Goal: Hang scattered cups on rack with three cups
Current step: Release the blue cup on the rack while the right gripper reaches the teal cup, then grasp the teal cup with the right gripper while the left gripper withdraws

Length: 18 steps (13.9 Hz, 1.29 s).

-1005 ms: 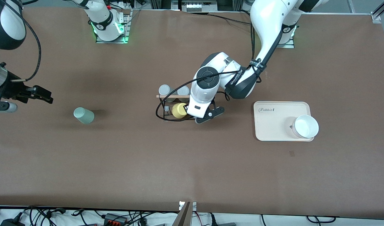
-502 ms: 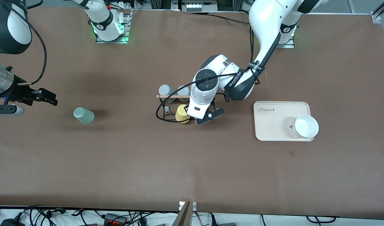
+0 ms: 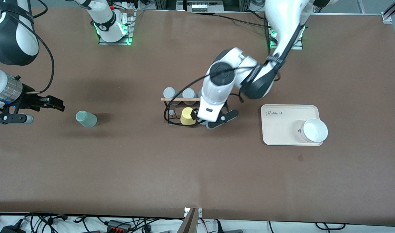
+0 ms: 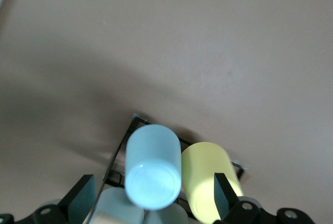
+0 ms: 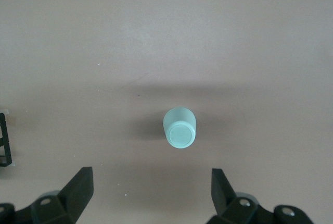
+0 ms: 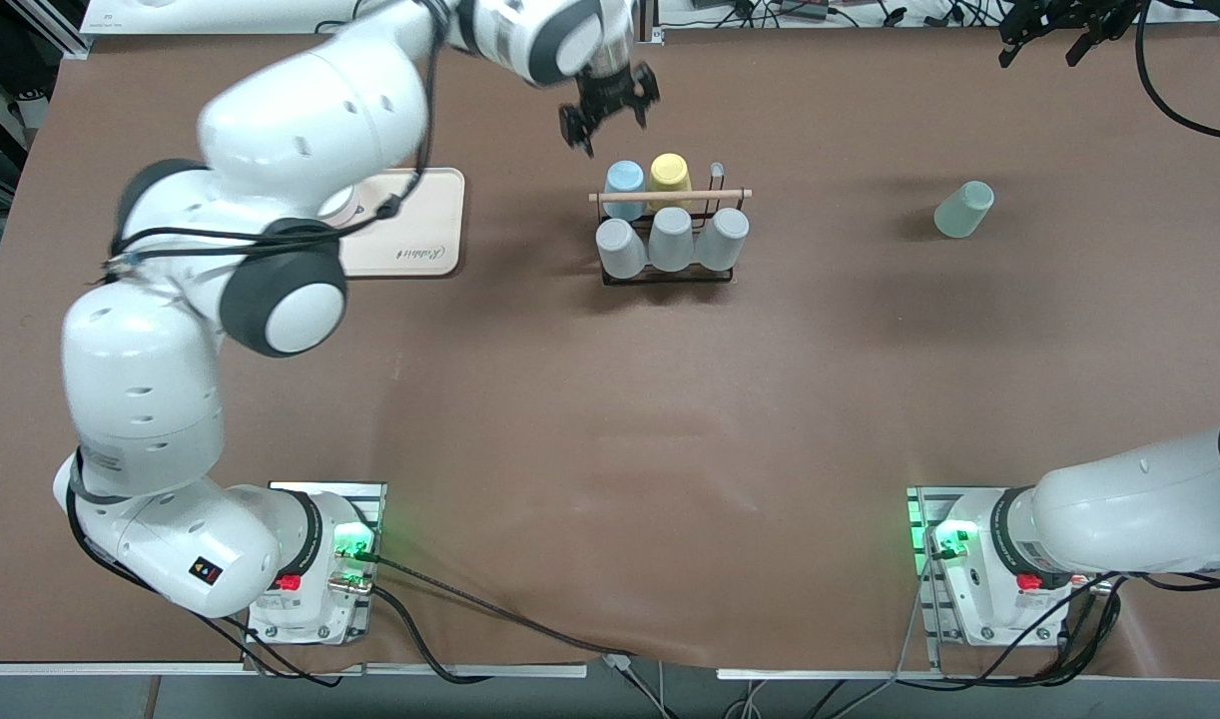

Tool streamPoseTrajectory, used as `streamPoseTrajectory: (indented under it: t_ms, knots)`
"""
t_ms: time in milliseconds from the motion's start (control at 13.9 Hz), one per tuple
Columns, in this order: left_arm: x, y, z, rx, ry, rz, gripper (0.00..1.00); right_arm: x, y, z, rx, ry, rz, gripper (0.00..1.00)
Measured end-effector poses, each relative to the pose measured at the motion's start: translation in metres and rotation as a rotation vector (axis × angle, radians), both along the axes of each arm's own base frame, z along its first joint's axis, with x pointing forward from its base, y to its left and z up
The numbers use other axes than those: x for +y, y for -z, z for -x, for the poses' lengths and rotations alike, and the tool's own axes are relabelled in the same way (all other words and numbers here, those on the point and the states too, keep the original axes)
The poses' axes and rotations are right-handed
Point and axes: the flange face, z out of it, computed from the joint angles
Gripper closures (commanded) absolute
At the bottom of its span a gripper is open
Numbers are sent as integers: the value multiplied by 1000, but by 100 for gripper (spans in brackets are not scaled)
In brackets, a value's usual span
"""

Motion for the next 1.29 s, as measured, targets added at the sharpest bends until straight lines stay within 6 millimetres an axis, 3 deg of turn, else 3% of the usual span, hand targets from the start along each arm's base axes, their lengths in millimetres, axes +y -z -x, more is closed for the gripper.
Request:
streamPoseTrajectory:
  t_ms: [72,215,431,574,718,1005,1292]
  knots:
    - [16,-32,-3,-21,-14,-9,0,4,0,0,1,-6,0,0]
    - [69,-90,-12,-68,-43,-73,0,11,7,-1,11,-18,0,0]
    - [165,-148,-29,-84,15,-136,0,10,39,-7,6,-27,22,0]
    - [230,-170,-39,-76,58,-155,0,7,74,-9,-10,-50,64,0]
    - [279,-184,-44,-73,105,-166,0,5,109,-8,-9,-62,79,0]
    - [339,-206,-41,-67,256,-180,0,-5,170,-8,60,-52,81,0]
    - [398,-225,-33,-67,483,-191,0,-20,222,7,63,-35,75,0]
